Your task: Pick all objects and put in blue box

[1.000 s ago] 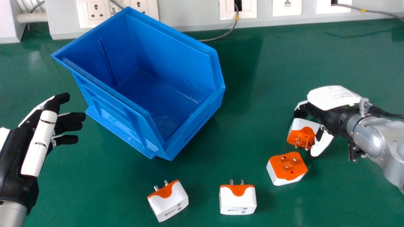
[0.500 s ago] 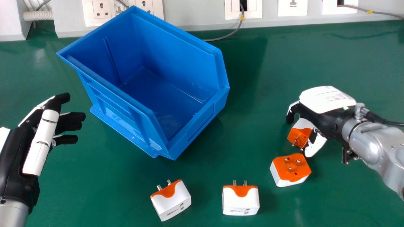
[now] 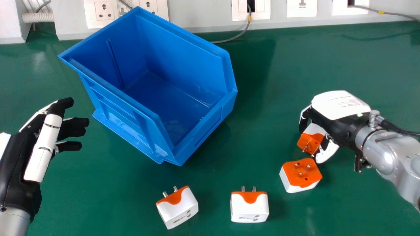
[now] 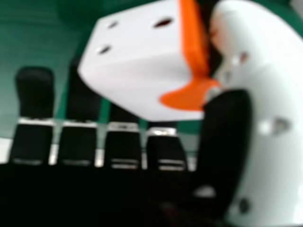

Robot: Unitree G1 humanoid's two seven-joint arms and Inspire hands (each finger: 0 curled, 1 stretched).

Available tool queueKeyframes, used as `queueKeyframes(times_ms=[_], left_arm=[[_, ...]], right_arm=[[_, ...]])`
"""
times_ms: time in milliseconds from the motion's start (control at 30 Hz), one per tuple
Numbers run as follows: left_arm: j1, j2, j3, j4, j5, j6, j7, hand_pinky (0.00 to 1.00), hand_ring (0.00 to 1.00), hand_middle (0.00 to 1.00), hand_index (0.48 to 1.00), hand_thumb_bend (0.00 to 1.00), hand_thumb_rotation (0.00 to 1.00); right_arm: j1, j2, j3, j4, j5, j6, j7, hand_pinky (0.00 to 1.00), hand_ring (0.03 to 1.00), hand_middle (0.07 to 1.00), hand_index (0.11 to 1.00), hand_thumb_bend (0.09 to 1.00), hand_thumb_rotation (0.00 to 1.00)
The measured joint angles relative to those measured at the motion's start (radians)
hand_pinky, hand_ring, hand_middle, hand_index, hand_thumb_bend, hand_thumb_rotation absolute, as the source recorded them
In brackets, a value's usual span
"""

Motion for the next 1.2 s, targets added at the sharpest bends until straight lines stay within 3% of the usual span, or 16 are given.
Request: queueKeyframes(times_ms=[500,1200], left_arm=[[0.0,0.0,0.0,0.001,0.0,0.0,0.0,0.64,0.71,0.7,0.827,0.55,0.94],[-0.004,0.002,0.001,0.005,0.002,0.0,-0.006,0.64,0.71,0.7,0.827,0.53,0.94]], right_arm=[[0.009,0.007,-0.022,-0.009,0.013,0.023,0.001,0.37,0.424,0.523,0.479,0.504,0.0],[0.048,-0.02,-0.058,-0.088,0.036,0.023,0.008,0.35,0.426,0.528,0.487,0.497,0.0]])
